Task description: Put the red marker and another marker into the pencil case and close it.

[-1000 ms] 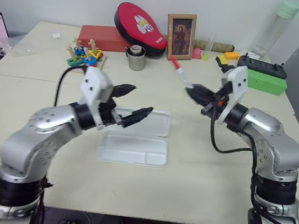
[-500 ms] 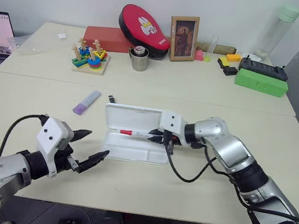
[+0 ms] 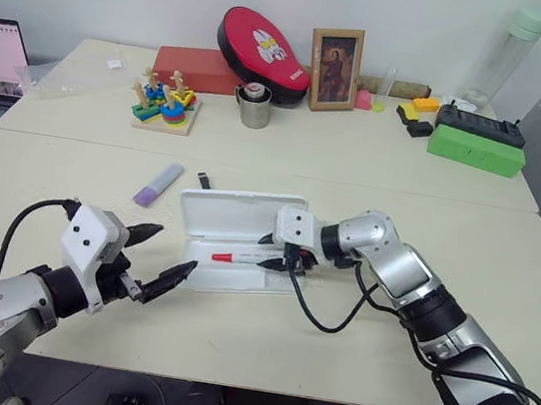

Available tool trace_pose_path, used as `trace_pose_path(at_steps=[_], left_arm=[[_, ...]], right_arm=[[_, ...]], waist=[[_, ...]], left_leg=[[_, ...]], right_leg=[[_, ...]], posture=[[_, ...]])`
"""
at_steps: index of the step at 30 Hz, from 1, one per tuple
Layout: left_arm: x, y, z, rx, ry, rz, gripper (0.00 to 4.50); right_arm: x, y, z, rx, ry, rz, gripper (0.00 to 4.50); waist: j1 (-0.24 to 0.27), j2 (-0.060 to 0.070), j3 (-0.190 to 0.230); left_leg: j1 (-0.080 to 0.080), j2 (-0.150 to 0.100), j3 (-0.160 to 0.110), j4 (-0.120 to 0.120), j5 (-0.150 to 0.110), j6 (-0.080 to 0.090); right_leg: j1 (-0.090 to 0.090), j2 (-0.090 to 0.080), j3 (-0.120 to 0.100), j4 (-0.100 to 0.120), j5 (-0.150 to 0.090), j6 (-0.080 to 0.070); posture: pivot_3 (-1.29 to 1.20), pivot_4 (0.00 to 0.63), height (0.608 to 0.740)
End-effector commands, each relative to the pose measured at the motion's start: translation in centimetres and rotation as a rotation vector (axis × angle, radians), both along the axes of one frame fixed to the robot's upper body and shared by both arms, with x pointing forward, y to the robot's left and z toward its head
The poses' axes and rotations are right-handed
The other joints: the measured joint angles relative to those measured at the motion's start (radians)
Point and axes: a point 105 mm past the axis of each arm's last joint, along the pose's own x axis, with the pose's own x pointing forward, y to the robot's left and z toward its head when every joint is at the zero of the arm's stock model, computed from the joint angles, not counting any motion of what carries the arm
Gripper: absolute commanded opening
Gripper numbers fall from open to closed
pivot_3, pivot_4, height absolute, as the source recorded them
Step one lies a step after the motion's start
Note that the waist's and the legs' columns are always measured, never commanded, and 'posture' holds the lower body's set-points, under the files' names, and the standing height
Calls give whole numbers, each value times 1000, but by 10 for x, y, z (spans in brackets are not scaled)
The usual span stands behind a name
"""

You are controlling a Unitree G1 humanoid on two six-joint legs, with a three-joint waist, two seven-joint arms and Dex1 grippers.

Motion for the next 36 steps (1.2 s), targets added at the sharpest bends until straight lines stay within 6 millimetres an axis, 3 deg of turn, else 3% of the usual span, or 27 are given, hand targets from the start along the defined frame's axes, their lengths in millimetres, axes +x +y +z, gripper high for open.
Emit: trace_pose_path(at_steps=[1, 3, 7, 10, 13, 24, 31, 36], left_arm=[[6, 10, 14, -30, -58, 71, 4500], [14, 26, 16, -35, -78, 165, 4500], [35, 60, 18, -29, -92, 369, 4500], [48, 85, 17, -24, -74, 502, 4500], [55, 96, 5, 32, -15, 506, 4500], [110, 101, -2, 100, 44, 417, 4500], [133, 91, -28, 112, 162, 394, 4500], [139, 92, -40, 105, 205, 410, 3674]], right_arm=[[-3, -6, 27, 95, -12, -8, 3013], [-7, -7, 45, 189, 31, -7, 3507], [-18, -11, 102, 466, 130, 19, 4362], [-19, -15, 134, 594, 146, 14, 4470], [-16, -15, 150, 639, 124, -13, 4470], [-10, -12, 156, 666, 75, -76, 4470], [-10, -17, 150, 661, 60, -95, 4470], [-11, -18, 151, 665, 51, -103, 4500]], waist=[[0, 0, 0], [1, 0, 0], [1, 0, 0], [0, 0, 0], [-2, 0, 0], [2, 0, 0], [-3, 0, 0], [-2, 0, 0]], left_leg=[[0, 0, 0, 0, 0, 0], [0, 0, 0, 0, 0, 0], [0, 0, -1, 0, 0, 0], [0, 0, 0, 1, 0, 0], [0, 0, -1, 0, 0, 0], [-1, 0, -1, 0, 0, 0], [-1, 0, -1, 0, 0, 0], [-1, 0, -1, 0, 0, 0]], right_leg=[[0, 0, 0, 0, 0, 0], [0, 0, 0, 0, 0, 0], [0, 0, 0, 1, 0, 0], [0, 0, 0, 1, 0, 0], [0, 0, -1, 1, 0, 0], [-1, 0, -1, 1, 0, 0], [-1, 0, -1, 1, 0, 0], [-1, 0, -2, 2, 0, 0]], posture=[[0, 150, 740], [0, 150, 740], [0, 150, 740], [0, 150, 740], [0, 150, 740], [0, 150, 740], [0, 150, 740], [0, 150, 740]])
